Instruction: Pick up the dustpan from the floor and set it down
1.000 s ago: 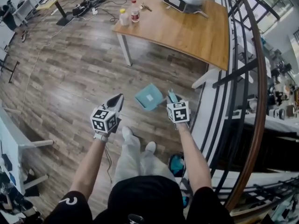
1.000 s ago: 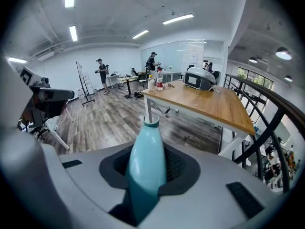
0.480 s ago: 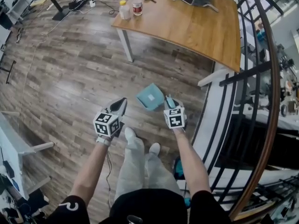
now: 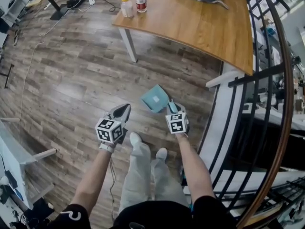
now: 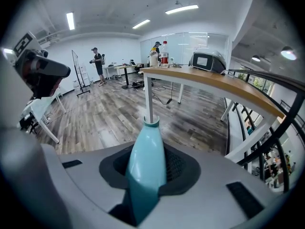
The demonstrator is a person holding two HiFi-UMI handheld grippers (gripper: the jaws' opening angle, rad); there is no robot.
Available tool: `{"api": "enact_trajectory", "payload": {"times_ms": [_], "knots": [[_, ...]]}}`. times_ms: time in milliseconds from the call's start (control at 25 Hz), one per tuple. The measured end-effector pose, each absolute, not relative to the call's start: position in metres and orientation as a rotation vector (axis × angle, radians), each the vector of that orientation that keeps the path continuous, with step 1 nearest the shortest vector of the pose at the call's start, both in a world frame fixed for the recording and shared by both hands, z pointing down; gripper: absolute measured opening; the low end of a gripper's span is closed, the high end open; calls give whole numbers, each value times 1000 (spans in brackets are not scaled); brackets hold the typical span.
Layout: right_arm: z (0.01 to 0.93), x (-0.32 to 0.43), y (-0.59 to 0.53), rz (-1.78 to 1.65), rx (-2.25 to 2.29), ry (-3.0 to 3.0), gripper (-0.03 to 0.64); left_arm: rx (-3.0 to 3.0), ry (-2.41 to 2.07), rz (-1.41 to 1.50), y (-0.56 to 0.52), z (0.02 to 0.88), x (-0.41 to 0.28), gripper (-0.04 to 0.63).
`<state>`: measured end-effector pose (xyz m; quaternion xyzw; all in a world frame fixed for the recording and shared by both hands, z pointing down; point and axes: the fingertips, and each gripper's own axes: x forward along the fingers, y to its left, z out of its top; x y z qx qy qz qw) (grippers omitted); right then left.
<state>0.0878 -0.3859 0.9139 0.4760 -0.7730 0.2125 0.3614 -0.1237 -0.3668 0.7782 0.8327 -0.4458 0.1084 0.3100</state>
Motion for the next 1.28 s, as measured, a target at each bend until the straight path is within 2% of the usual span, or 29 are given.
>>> {"api": "enact_trajectory", "payload": {"times_ms": [160,560,720,800,1000,1280], "knots": [[954,84,-373,542,1171,-1955,92,2180,-1165,292,-364,793,-130,-2],[968,84,-350,600,1163,-1927,92,2155,-1156,307,-351,807,-133,-2],[969,83,-348,636,1132,-1939,175,2151,-1161,316,-346,809,-130,-2],[962,82,-348,648,1130,-1960,193,2147,-1168,318,-343,807,-132,-2],[935,84,-351,673,1156,-2009,227,2141,-1191,307,-335,797,-134,-2],[882,86,-345,661,1170,-2089,232,2144,-1242,306,-324,768,-129,-2]]}}
